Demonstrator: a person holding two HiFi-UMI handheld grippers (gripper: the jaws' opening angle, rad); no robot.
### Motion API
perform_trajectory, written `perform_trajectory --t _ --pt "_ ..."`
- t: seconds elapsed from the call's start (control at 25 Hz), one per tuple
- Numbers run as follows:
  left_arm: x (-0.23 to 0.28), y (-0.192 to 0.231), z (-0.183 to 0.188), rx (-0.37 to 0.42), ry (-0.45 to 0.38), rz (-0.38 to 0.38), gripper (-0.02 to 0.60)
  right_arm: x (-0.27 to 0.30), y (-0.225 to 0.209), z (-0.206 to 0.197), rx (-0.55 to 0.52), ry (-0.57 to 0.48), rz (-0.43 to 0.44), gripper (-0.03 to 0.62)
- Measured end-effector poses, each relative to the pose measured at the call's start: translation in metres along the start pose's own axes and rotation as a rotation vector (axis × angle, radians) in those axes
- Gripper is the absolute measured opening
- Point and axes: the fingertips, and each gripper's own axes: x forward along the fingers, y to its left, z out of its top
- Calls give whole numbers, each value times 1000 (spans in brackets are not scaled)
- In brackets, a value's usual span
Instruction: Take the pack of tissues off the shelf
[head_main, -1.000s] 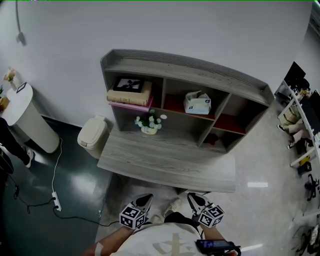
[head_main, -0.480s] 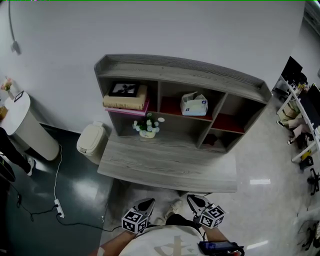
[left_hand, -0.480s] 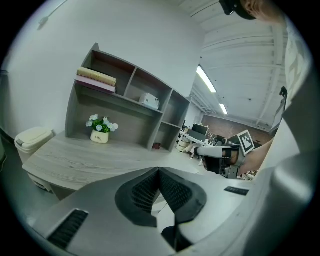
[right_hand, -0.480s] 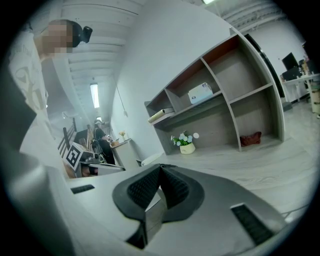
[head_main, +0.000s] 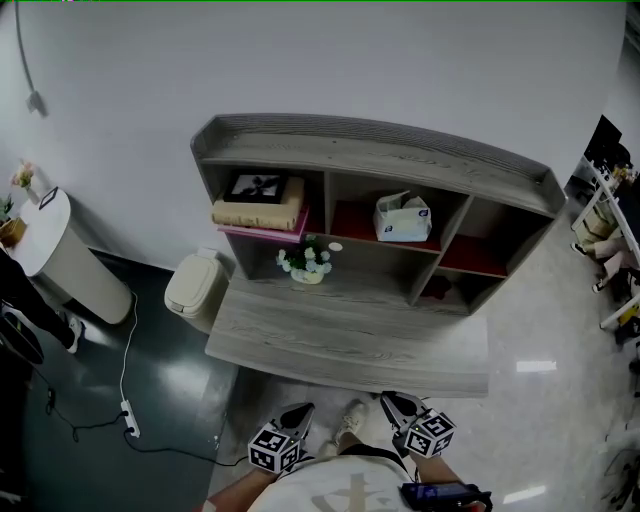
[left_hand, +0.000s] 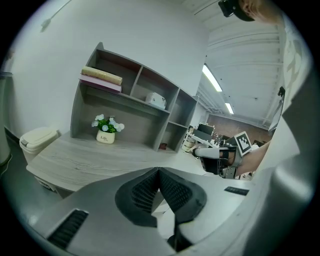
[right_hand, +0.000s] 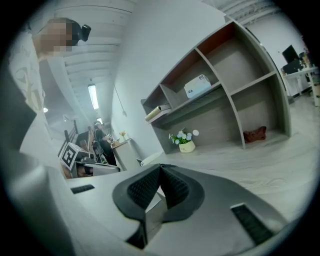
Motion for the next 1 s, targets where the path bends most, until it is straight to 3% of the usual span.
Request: perform_trajectory --t 0.32,0.76,1.0 --pt "34 22 30 4 2 22 2 38 -32 25 -3 -6 32 5" --pt "106 24 87 52 -23 -44 2 53 -94 68 10 -38 -4 5" --pt "131 30 106 69 -15 -39 2 65 -127 87 31 -72 -10 5"
